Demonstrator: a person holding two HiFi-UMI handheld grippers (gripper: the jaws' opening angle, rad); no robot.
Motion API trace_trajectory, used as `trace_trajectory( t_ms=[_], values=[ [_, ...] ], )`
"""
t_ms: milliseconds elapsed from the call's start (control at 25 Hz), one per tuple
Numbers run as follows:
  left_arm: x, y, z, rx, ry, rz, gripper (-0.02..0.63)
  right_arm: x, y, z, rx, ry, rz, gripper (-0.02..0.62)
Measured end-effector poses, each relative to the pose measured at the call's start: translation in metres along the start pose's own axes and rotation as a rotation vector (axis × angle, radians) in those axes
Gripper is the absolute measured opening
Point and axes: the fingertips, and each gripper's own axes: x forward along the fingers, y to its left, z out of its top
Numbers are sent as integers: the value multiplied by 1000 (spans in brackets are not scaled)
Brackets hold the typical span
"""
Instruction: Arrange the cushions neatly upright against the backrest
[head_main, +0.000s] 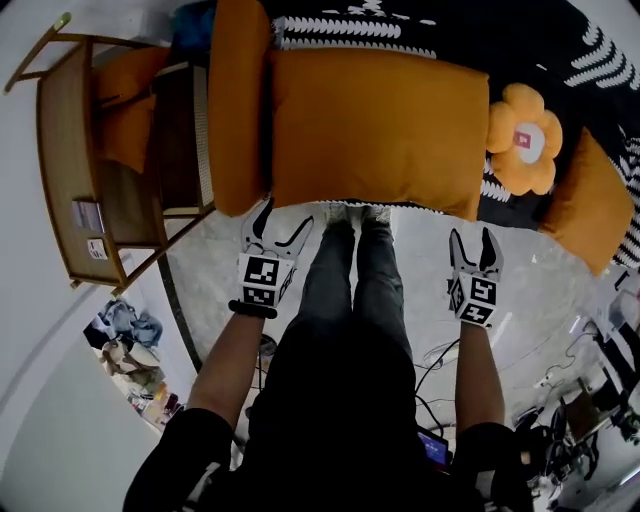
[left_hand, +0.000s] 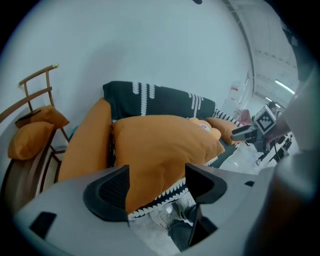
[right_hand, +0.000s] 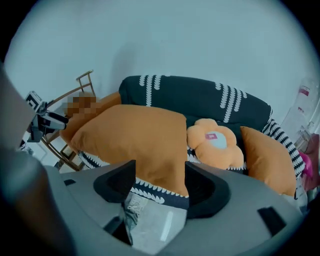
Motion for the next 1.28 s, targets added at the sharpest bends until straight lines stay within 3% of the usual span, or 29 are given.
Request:
trace_trajectory(
  t_ms=[240,480,680,960,1000,1160,1280],
  values=[
    [28,22,-57,-83,116,90,365,21,-7,-38,-14,73,-3,333],
    [44,37,-86,2,225,148,382,50,-10,-60,-114,161,8,361],
    [55,39,-103,-30,249,147,382,67,-34,-68,-114,194,-13,370],
    [74,42,-102,-76,268,183,380,96,-35,-82,-128,258,46,376],
    [76,43,-101,-92,269,192,359,100,-32,-79,-121,253,56,364],
    [67,34,-94,-130,287,235,233,95,-19,-74,-40,258,83,198],
    [57,31,-72,-166,257,261,184,82,-14,-54,30,245,87,164]
  ],
)
